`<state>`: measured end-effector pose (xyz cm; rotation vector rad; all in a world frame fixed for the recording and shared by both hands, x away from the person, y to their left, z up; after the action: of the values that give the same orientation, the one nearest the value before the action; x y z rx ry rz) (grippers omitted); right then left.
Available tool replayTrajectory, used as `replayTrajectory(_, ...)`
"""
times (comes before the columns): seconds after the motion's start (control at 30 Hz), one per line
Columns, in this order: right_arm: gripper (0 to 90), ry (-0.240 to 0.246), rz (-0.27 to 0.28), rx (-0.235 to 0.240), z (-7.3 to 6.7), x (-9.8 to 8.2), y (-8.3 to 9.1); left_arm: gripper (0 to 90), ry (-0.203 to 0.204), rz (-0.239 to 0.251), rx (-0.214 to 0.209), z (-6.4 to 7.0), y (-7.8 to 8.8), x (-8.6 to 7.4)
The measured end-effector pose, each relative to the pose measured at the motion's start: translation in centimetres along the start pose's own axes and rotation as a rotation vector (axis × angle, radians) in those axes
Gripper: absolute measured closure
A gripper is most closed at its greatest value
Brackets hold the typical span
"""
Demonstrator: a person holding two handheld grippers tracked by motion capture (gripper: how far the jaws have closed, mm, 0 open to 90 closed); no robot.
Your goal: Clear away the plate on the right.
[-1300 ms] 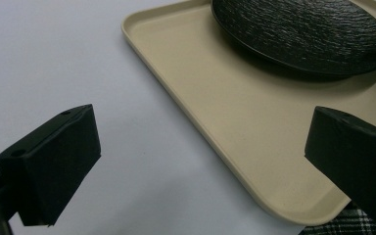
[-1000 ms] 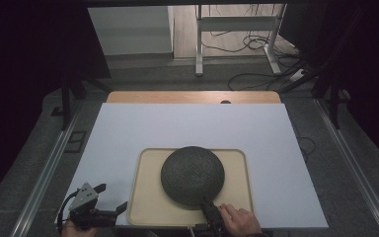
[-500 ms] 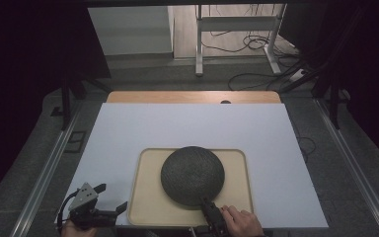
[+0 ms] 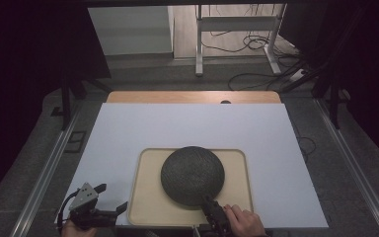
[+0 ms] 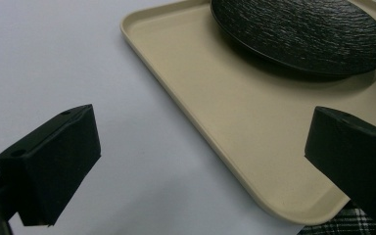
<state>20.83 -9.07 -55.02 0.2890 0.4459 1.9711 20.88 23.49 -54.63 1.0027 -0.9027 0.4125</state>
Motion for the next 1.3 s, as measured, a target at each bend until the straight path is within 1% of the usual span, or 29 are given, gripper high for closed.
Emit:
replayTrajectory(0.07, 55.7, -0.017, 0.001, 0.0, 0.2, -0.1, 0.0, 0.0, 0.0, -0.001, 0.0, 0.0, 0.0, 0.0)
replayTrajectory(0.13, 54.9, -0.051, 0.003, 0.002, 0.5, -0.4, 0.1, 0.0, -0.001, -0.003, 0.0, 0.0, 0.0, 0.0)
replayTrajectory(0.17, 54.9, -0.051, 0.003, 0.002, 0.5, -0.4, 0.1, 0.0, -0.001, -0.004, 0.0, 0.0, 0.0, 0.0)
replayTrajectory(0.27, 54.2, -0.102, 0.006, 0.005, 0.8, -0.7, 0.1, 0.0, 0.0, -0.003, 0.0, 0.0, 0.0, 0.0)
replayTrajectory(0.33, 53.9, -0.121, 0.013, 0.011, 0.9, -0.8, 0.1, 0.0, 0.0, -0.003, 0.0, 0.0, 0.0, 0.0)
replayTrajectory(0.47, 52.5, -0.151, 0.009, 0.02, 1.1, -1.0, 0.1, 0.0, -0.002, -0.004, 0.0, 0.0, 0.0, 0.0)
replayTrajectory(0.6, 50.5, -0.197, 0.025, 0.019, 1.4, -1.1, 0.1, 0.0, -0.001, -0.004, -0.001, 0.0, 0.0, 0.0)
replayTrajectory(0.7, 49.1, -0.223, 0.025, 0.025, 1.5, -1.3, 0.1, 0.0, -0.001, -0.004, -0.001, 0.0, 0.0, 0.0)
replayTrajectory(0.73, 48.7, -0.237, 0.028, 0.018, 1.6, -1.4, 0.1, 0.0, -0.001, -0.005, -0.001, 0.0, 0.0, 0.0)
replayTrajectory(0.83, 47.5, -0.255, 0.025, 0.024, 1.8, -1.7, 0.1, 0.0, -0.004, -0.008, -0.001, 0.0, -0.1, 0.0)
replayTrajectory(1.0, 45.6, -0.301, 0.013, 0.026, 2.1, -2.2, 0.1, 0.0, -0.002, -0.008, -0.002, 0.0, -0.1, 0.0)
replayTrajectory(1.13, 44.7, -0.353, 0.006, 0.032, 2.5, -2.7, 0.1, 0.0, -0.003, -0.01, -0.003, 0.0, -0.1, 0.0)
replayTrajectory(1.17, 44.5, -0.372, 0.01, 0.045, 2.5, -2.8, 0.1, 0.0, -0.003, -0.01, -0.003, 0.0, -0.1, 0.0)
replayTrajectory(1.2, 44.4, -0.389, 0.005, 0.044, 2.5, -2.9, 0.1, 0.0, -0.003, -0.01, -0.003, 0.0, -0.1, 0.0)
replayTrajectory(1.3, 43.5, -0.418, 0.009, 0.057, 2.7, -3.3, 0.1, 0.0, -0.005, -0.013, -0.004, 0.0, -0.2, 0.0)
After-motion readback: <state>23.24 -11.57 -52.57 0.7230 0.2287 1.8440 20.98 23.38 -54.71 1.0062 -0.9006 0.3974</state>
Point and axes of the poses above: each handheld gripper's, and its own axes: y roughly backward along the jaws, x roughly out of its top, z roughly to its right, the point moved 5 cm from there along -y, roughly forward along the jaws, and after that the axes turned 8 degrees about y, right-handed, at the moved point
